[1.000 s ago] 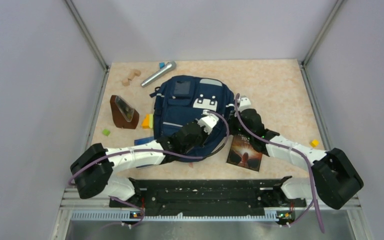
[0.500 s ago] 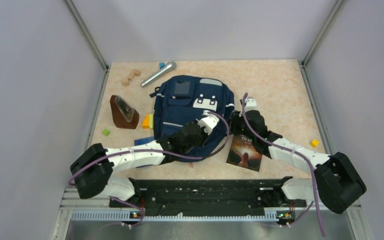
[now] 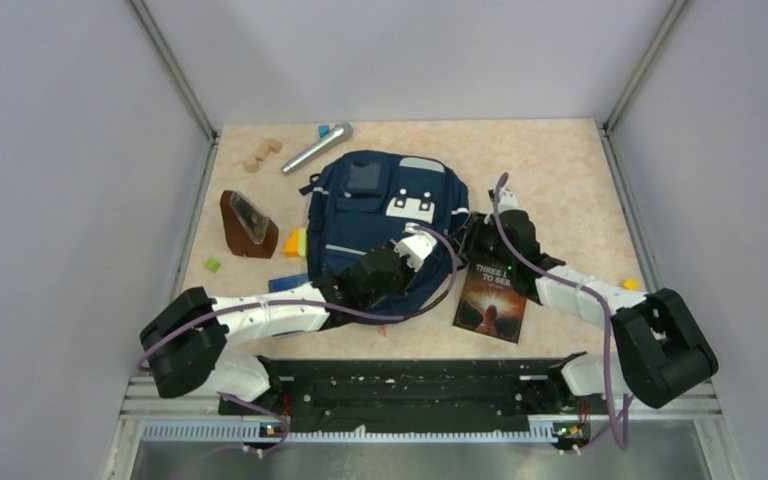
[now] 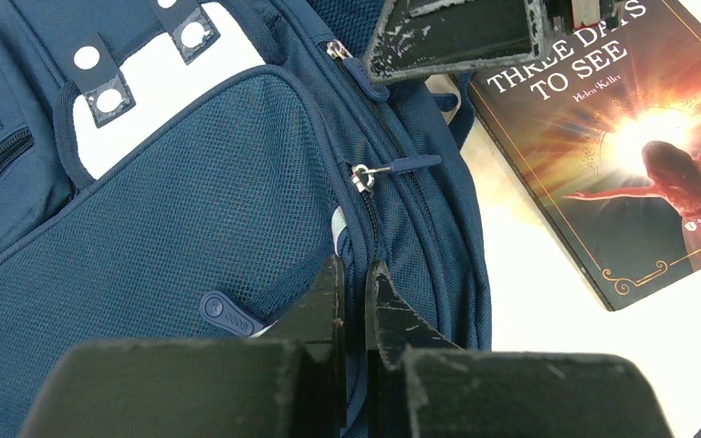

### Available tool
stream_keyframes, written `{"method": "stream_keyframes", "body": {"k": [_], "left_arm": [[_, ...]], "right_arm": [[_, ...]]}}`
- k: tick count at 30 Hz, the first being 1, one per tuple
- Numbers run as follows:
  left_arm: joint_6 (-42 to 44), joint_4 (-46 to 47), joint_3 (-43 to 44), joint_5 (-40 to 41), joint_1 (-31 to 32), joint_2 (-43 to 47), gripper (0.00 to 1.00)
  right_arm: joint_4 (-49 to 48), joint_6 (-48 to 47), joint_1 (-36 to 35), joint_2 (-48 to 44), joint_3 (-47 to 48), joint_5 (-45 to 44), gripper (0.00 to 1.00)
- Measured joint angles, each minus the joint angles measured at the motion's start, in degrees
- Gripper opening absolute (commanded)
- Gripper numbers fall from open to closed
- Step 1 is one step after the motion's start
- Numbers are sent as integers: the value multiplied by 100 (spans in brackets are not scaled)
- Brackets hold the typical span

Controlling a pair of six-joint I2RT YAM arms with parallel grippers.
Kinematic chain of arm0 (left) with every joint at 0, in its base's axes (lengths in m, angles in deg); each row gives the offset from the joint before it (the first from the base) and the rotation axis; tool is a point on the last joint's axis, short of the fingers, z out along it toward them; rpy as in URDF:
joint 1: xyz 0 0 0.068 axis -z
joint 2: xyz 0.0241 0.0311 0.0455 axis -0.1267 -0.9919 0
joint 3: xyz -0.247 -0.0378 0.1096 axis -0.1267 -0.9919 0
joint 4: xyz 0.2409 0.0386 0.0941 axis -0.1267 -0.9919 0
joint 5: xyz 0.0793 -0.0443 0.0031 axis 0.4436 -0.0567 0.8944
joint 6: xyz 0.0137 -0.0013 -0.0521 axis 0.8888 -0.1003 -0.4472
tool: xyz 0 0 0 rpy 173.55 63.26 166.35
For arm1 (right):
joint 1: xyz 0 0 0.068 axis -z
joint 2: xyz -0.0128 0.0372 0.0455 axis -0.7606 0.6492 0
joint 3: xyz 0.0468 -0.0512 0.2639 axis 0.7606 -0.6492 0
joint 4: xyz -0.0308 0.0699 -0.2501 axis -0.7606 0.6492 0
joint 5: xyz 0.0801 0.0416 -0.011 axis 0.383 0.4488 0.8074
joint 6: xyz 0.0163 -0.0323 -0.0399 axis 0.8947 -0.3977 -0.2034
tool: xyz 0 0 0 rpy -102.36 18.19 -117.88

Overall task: Pack the student bag
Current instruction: Unzip the student bag at the center of the board.

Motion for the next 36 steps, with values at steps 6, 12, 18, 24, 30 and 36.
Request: {"method": "stream_keyframes", "body": {"k": [6, 12, 18, 24, 30, 36], "left_arm": [[-7, 17, -26, 0, 0, 31, 0], [-9, 31, -39, 2, 0, 35, 0], [-4, 7, -72, 4, 0, 35, 0], [-4, 7, -74, 13, 0, 35, 0], [-2, 7, -76, 17, 0, 35, 0], [-4, 2, -79, 17, 0, 37, 0]], "right_arm": [[168, -192, 4, 116, 385, 7, 37], [175, -269, 11, 535, 616, 127, 35], [122, -203, 11, 833, 634, 297, 34], [66, -37, 37, 835, 627, 428, 32], [-101, 240, 46, 835, 514, 549, 30], [-197, 398, 48, 778, 378, 584, 32]]}}
